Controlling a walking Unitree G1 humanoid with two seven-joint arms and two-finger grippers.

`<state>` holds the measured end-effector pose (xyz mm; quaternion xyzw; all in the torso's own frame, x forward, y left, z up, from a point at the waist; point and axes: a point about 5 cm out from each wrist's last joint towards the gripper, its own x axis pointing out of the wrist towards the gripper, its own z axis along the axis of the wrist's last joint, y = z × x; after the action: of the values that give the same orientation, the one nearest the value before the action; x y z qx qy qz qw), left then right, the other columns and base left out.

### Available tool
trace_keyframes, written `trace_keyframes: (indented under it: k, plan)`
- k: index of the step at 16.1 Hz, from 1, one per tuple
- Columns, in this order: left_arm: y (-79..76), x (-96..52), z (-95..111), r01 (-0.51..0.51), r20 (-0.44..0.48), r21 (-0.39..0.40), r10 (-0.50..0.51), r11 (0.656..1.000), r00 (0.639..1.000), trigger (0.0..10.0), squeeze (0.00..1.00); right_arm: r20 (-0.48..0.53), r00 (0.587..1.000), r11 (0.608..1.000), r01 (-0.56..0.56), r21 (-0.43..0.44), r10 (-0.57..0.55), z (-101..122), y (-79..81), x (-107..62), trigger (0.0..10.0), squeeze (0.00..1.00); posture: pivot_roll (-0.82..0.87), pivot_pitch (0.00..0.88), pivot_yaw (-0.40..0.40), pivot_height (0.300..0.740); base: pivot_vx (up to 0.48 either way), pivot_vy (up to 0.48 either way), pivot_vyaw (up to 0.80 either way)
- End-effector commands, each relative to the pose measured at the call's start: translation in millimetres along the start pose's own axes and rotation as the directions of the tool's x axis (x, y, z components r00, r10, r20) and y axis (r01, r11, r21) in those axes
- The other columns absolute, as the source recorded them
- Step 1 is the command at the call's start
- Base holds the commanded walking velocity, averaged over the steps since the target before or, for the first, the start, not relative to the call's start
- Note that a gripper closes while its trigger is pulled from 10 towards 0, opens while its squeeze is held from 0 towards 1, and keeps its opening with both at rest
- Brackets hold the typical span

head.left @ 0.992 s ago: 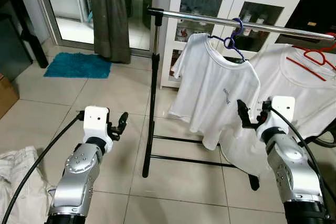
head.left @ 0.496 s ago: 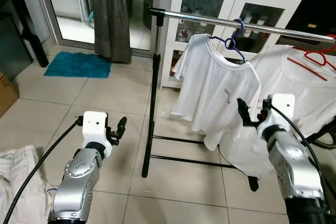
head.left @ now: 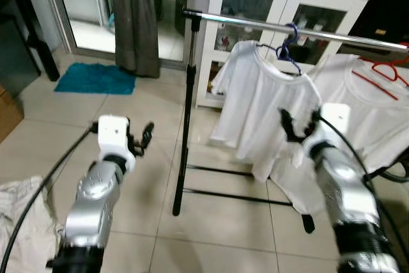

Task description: Hang hanger

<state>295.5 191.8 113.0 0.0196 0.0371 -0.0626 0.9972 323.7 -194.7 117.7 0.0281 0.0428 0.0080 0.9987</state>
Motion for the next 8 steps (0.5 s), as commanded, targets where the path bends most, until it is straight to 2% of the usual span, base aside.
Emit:
trace_keyframes:
  k: [1, 3, 4, 8]
  plan:
    - [1.9, 0.9, -0.1, 0.004, -0.001, 0.0, -0.004, 1.0, 1.0, 10.0, 0.0, 0.026, 1.0, 1.0, 0.017, -0.008, -0.017, 5.3, -2.4, 1.8, 10.0, 0.0, 0.13, 0.0, -0.096, 0.74, 0.0, 0.0, 0.0]
    - [8.9, 6.3, 3.3, -0.012, -0.002, -0.007, 0.012, 1.0, 1.0, 10.0, 0.0, 0.056, 0.998, 0.999, 0.028, 0.025, -0.03, 10.5, -3.9, 4.2, 10.0, 0.0, 0.15, 0.0, -0.094, 0.74, 0.0, 0.0, 0.0]
    - [13.6, 8.3, 2.6, -0.02, 0.0, 0.001, 0.02, 1.0, 1.0, 10.0, 0.0, 0.06, 0.998, 0.999, 0.034, 0.042, -0.037, 4.8, -5.8, 10.7, 10.0, 0.0, 0.19, 0.0, -0.107, 0.74, 0.0, 0.0, 0.0]
    - [24.5, 5.6, 1.2, -0.046, 0.003, 0.011, 0.046, 0.999, 0.999, 10.0, 0.0, 0.1, 0.995, 0.999, 0.027, 0.04, -0.031, 16.2, -1.2, 20.5, 10.0, 0.0, 0.2, 0.0, -0.134, 0.74, 0.0, 0.0, 0.0]
